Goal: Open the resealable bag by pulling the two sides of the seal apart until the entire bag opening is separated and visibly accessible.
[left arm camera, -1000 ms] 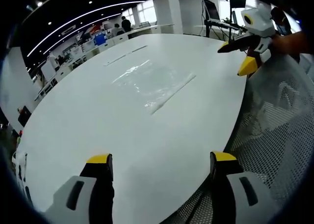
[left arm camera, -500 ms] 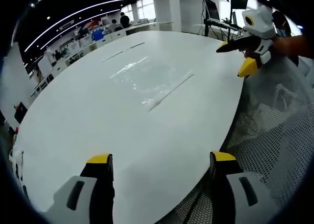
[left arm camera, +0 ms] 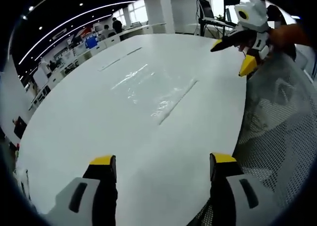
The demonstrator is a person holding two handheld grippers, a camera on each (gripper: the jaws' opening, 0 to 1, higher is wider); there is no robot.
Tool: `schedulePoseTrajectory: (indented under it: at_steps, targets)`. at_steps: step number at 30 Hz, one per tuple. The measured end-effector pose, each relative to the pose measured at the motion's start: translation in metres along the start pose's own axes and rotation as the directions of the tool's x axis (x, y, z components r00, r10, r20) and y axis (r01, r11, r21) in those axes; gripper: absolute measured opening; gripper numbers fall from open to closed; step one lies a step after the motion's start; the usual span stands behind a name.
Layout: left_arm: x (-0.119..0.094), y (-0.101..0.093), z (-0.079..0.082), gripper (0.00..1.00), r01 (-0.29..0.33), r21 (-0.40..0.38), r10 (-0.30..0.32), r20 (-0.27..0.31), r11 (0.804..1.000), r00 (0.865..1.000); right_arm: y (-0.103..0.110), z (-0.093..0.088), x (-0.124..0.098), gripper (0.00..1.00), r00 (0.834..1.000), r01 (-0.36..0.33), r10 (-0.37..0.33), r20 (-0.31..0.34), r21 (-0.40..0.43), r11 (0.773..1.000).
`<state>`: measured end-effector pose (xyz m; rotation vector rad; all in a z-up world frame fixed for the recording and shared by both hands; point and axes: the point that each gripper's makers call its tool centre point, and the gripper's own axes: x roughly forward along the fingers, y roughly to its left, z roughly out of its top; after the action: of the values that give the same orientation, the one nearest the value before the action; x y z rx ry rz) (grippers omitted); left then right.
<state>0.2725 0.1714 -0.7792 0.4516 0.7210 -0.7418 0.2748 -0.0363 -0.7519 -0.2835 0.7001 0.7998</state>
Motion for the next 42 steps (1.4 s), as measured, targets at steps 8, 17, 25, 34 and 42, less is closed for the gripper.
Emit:
schedulePoseTrajectory:
  at_steps: [8,17,25,34,42]
  targets:
    - [0.008,-0.007,0.004,0.68,0.029,0.039,-0.028,-0.005,0.999,1.000,0.003,0.001,0.021,0.54,0.994,-0.099,0.090,-0.065,-0.133,0.986]
    - [0.011,-0.009,0.010,0.61,0.054,0.044,-0.054,-0.004,0.998,0.999,0.005,0.005,0.039,0.43,0.986,-0.152,0.138,-0.091,-0.168,0.974]
    - [0.013,-0.012,0.016,0.55,0.070,0.064,-0.070,-0.005,0.995,0.998,0.003,0.013,0.055,0.34,0.980,-0.186,0.168,-0.104,-0.195,0.963]
    - [0.014,-0.015,0.023,0.52,0.077,0.085,-0.077,0.005,0.993,0.997,-0.004,0.006,0.076,0.21,0.971,-0.205,0.175,-0.161,-0.191,0.960]
    - [0.014,-0.012,0.026,0.51,0.076,0.085,-0.077,0.004,0.993,0.997,-0.010,0.001,0.088,0.16,0.959,-0.221,0.182,-0.219,-0.171,0.960]
